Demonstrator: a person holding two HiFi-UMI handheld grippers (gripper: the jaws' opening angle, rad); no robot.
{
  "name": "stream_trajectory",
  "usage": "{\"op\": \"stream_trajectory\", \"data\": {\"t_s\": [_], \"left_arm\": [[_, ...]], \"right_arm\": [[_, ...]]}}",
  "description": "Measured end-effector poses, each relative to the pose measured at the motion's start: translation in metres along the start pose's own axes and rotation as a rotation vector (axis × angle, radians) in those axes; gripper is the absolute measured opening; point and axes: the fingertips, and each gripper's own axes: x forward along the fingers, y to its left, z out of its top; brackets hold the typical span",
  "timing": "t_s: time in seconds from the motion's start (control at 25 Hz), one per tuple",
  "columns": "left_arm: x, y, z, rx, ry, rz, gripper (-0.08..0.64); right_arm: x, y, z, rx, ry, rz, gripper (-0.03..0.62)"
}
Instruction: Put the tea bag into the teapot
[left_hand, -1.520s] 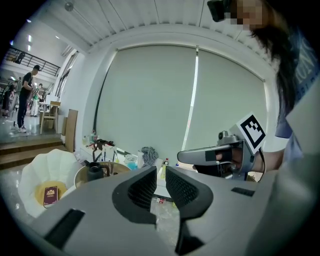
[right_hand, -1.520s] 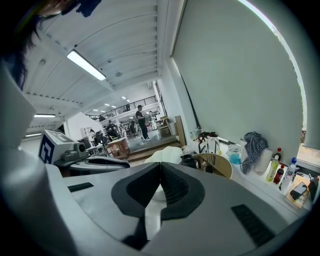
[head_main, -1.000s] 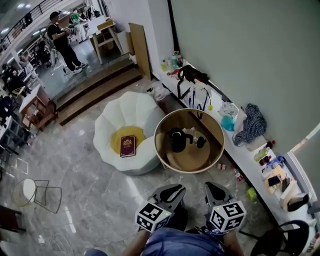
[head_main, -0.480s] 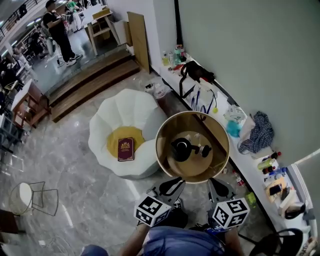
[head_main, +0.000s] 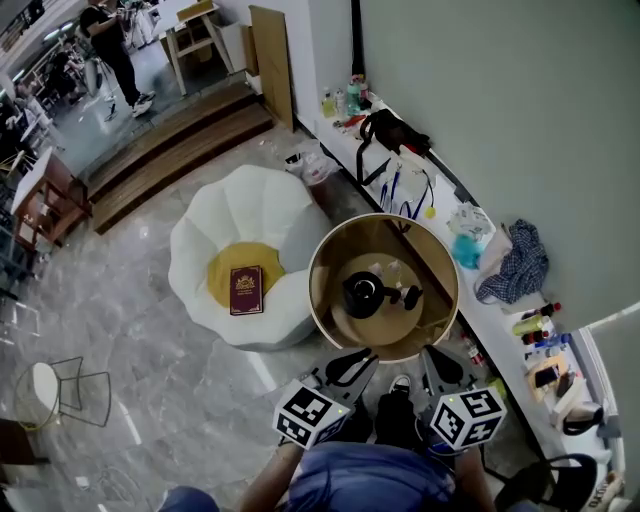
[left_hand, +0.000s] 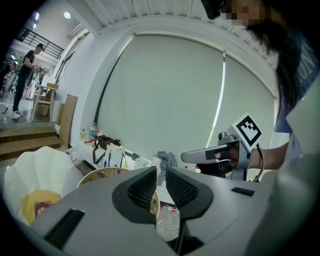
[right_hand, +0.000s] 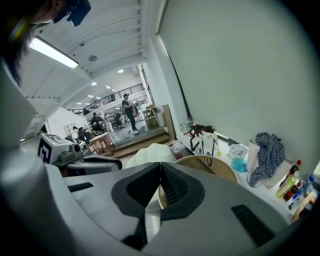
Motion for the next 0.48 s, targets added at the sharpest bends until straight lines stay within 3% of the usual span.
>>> {"op": "stream_trajectory", "data": {"t_s": [0.48], "left_arm": [[-0.003, 0.04, 0.014, -0.046, -0.034, 0.127, 0.052]], "right_arm": [[0.049, -0.032, 0.045, -0.021, -0.006, 0.045, 0.017]]}}
